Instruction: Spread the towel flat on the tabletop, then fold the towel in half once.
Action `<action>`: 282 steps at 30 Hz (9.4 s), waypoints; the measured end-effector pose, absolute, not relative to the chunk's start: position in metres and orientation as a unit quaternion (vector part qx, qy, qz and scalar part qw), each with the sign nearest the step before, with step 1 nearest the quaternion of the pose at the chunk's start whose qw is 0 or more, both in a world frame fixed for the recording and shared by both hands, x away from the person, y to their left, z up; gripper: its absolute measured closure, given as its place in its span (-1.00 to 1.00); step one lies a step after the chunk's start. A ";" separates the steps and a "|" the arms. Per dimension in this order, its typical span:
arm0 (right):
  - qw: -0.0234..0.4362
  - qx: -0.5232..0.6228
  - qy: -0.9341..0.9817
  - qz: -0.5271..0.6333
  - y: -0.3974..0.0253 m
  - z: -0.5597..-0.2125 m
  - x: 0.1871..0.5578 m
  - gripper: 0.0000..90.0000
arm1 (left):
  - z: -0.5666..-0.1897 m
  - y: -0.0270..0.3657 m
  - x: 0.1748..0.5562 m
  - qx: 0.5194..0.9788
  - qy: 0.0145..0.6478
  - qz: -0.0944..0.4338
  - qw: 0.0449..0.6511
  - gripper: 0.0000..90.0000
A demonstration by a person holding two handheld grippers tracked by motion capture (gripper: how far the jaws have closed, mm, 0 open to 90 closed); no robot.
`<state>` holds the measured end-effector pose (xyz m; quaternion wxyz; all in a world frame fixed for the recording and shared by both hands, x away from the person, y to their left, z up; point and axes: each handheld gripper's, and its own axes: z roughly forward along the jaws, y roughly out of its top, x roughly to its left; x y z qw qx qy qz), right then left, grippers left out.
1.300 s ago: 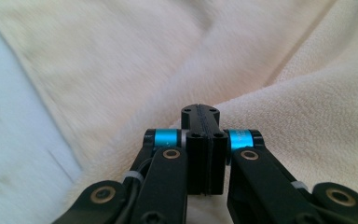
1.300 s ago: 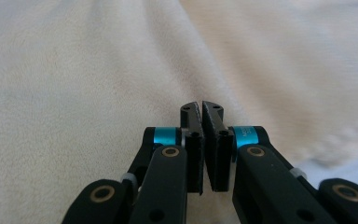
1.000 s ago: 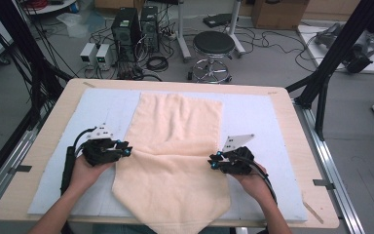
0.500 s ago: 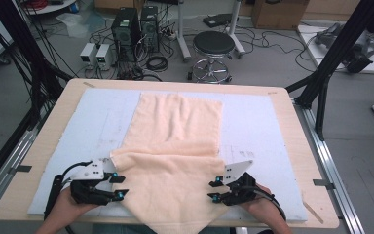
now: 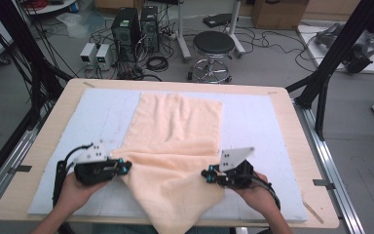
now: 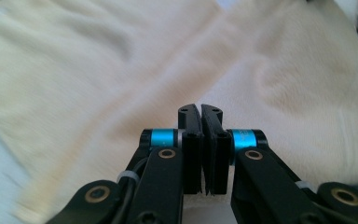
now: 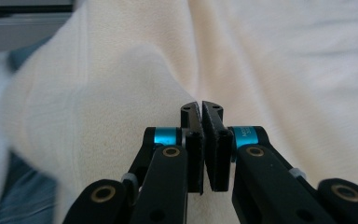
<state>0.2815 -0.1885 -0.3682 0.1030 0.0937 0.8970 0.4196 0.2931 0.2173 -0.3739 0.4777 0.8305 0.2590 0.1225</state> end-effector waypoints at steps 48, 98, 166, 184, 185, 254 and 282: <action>0.069 0.129 0.928 0.342 -0.177 -0.428 0.312 0.27 | -0.418 0.215 0.297 0.855 0.284 0.114 0.419 0.56; 0.031 0.113 0.914 0.389 -0.187 -0.418 0.283 0.94 | -0.419 0.219 0.253 0.877 0.215 0.068 0.424 0.92; 0.050 0.121 0.917 0.377 -0.201 -0.423 0.262 0.39 | -0.429 0.230 0.236 0.885 0.201 0.059 0.416 0.36; 0.005 0.071 0.911 0.406 -0.211 -0.404 0.211 0.64 | -0.412 0.234 0.178 0.884 0.146 0.016 0.444 0.74; 0.017 0.078 0.908 0.412 -0.213 -0.401 0.214 0.58 | -0.411 0.233 0.180 0.882 0.149 0.022 0.447 0.68; 0.114 0.239 0.866 0.424 -0.216 -0.369 0.365 -0.38 | -0.371 0.239 0.355 0.821 0.326 0.130 0.450 -0.30; 0.109 0.343 0.863 0.355 -0.221 -0.409 0.459 -0.35 | -0.407 0.215 0.453 0.824 0.366 0.124 0.415 -0.32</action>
